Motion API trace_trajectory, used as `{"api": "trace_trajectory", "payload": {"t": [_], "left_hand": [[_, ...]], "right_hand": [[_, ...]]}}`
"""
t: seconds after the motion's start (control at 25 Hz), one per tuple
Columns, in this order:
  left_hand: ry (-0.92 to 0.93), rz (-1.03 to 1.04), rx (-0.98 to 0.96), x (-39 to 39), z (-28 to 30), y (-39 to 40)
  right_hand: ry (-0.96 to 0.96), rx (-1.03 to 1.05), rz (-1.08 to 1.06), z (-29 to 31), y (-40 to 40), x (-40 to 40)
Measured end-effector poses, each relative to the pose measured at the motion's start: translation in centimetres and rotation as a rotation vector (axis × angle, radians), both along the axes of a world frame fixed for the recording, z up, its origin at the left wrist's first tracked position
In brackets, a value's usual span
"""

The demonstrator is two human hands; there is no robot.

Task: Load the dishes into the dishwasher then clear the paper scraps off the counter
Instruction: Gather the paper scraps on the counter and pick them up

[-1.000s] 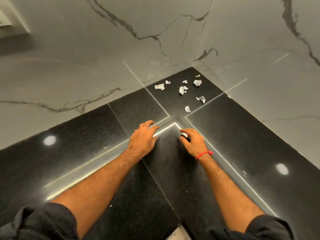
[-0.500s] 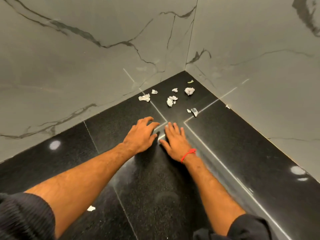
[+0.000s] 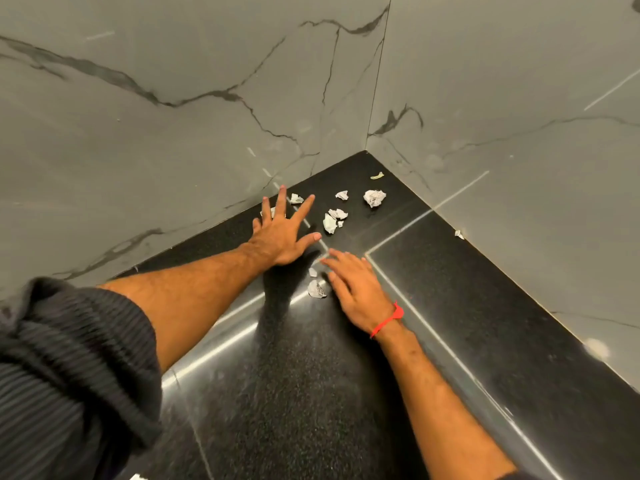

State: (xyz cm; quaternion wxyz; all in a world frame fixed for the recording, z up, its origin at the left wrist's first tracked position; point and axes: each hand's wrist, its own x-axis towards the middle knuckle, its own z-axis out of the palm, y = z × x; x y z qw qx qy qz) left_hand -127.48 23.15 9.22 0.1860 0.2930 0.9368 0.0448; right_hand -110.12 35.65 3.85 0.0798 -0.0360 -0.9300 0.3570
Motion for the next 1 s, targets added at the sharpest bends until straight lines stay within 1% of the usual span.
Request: {"api": "trace_trajectory", "payload": {"t": [0.04, 0.08, 0.12, 0.16, 0.2, 0.24, 0.36, 0.4, 0.44, 0.48, 0.52, 0.56, 0.6, 0.64, 0.72, 0.8, 0.88, 1.0], "left_hand": [[-0.008, -0.049, -0.023, -0.3, -0.3, 0.6], [-0.019, -0.114, -0.048, -0.1, -0.6, 1.3], [-0.033, -0.170, -0.074, 0.7, -0.9, 1.9], [-0.039, -0.203, -0.094, 1.7, -1.4, 2.4], [-0.027, -0.206, -0.110, 2.9, -2.0, 2.6], [0.005, -0.193, -0.112, 4.0, -2.4, 2.5], [0.067, -0.192, -0.085, 5.4, -2.8, 1.3], [0.057, -0.211, -0.043, 5.2, -2.6, 0.6], [0.044, -0.223, 0.036, 4.8, -2.2, -0.3], [0.036, -0.223, 0.148, 4.5, -1.9, -1.3], [0.050, -0.211, 0.259, 4.3, -1.7, -2.5], [0.093, -0.185, 0.330, 3.9, -1.6, -3.7], [0.156, -0.152, 0.350, 3.4, -1.7, -4.6], [0.211, -0.106, 0.331, 2.6, -1.9, -5.2], [0.235, -0.011, 0.244, 0.6, -2.0, -4.9], [0.159, 0.007, 0.143, -1.5, -1.8, -3.4], [0.090, -0.029, 0.063, -2.9, -2.3, -1.5], [0.025, -0.087, -0.056, -3.7, -2.7, 1.0]], "right_hand": [[0.114, -0.086, -0.098, 0.0, 1.2, -0.4], [0.179, -0.080, -0.201, 0.1, 2.7, -1.1], [0.170, 0.005, -0.290, 0.3, 4.2, -1.9], [0.103, 0.117, -0.346, 0.5, 5.7, -2.9], [0.013, 0.214, -0.354, 0.7, 7.0, -4.1], [-0.066, 0.268, -0.325, 0.8, 8.1, -5.4], [-0.249, 0.299, -0.188, 0.8, 9.2, -8.7], [-0.262, 0.302, -0.170, 0.5, 8.4, -9.4], [-0.231, 0.285, -0.140, 0.3, 7.1, -9.6], [-0.149, 0.250, -0.095, -0.1, 5.2, -9.3], [-0.029, 0.214, -0.049, -0.6, 3.0, -8.5], [0.104, 0.181, -0.028, -1.1, 1.0, -7.6], [0.225, 0.147, -0.047, -1.4, -0.2, -6.9], [0.306, 0.116, -0.095, -1.3, -0.6, -6.7], [0.336, 0.116, -0.198, -1.0, 0.3, -7.3], [0.283, 0.228, -0.219, -1.1, 2.1, -8.7], [0.136, 0.304, -0.244, -1.3, 3.8, -10.6], [-0.090, 0.377, -0.377, -0.9, 6.5, -12.9]]}}
